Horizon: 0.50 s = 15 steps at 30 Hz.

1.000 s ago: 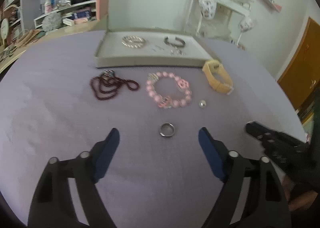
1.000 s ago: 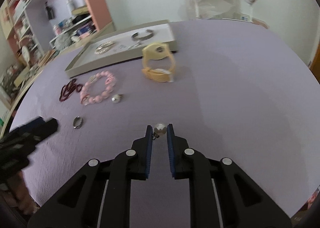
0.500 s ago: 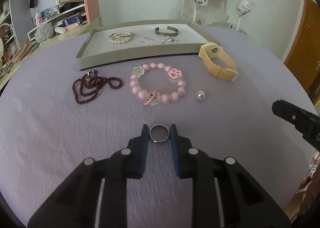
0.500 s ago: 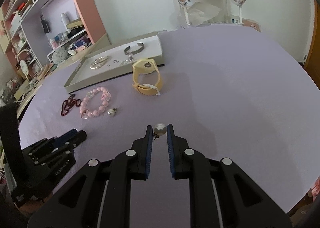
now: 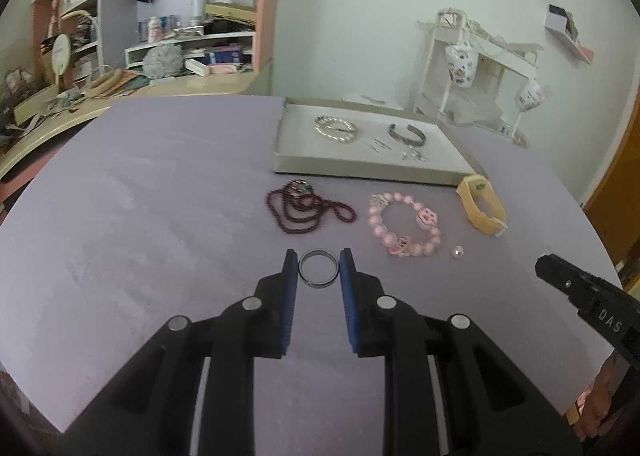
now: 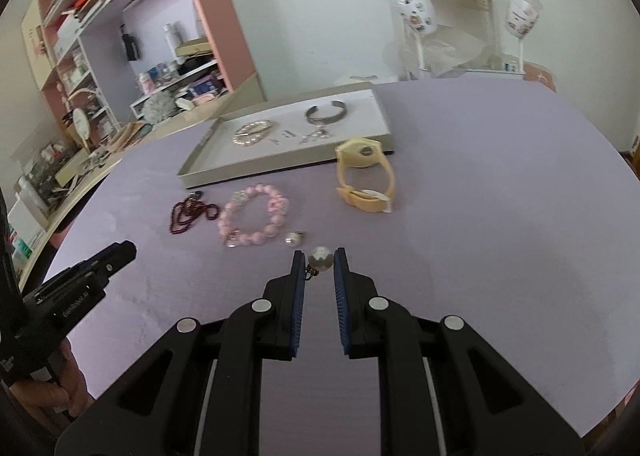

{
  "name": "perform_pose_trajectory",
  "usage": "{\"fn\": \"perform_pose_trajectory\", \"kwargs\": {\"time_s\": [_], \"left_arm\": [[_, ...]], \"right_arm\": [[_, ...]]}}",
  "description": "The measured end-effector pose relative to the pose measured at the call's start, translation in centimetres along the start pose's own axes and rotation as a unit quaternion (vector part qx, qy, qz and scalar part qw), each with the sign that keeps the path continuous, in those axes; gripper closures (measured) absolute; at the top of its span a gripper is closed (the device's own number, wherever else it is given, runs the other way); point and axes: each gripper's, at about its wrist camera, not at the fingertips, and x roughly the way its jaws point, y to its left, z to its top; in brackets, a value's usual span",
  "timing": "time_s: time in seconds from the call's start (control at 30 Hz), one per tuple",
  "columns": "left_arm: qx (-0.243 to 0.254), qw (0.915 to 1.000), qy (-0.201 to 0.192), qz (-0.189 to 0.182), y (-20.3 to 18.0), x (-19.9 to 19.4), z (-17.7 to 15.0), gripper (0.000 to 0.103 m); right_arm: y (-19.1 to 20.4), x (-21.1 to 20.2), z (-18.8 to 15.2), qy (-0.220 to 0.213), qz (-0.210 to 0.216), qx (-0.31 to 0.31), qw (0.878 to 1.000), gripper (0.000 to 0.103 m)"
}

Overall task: Organize jewelry
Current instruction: 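Grasp the silver ring with the left tool while the right tool holds the pearl earring, then carry the silver ring toward the tray with the left tool while the right tool releases the earring there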

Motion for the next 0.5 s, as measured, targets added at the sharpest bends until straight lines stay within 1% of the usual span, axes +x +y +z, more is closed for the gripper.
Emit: {"fn": "perform_pose_trajectory", "kwargs": {"time_s": [0.17, 0.5], "left_arm": [[-0.004, 1.0000, -0.007, 0.003, 0.4, -0.9, -0.1, 0.082], [0.004, 0.9999, -0.012, -0.003, 0.3, -1.5, -0.1, 0.082]], "right_arm": [[1.1, -0.1, 0.0, -0.001, 0.010, -0.012, 1.000, 0.088], [1.5, -0.6, -0.2, -0.006, 0.012, -0.013, 1.000, 0.088]]}}
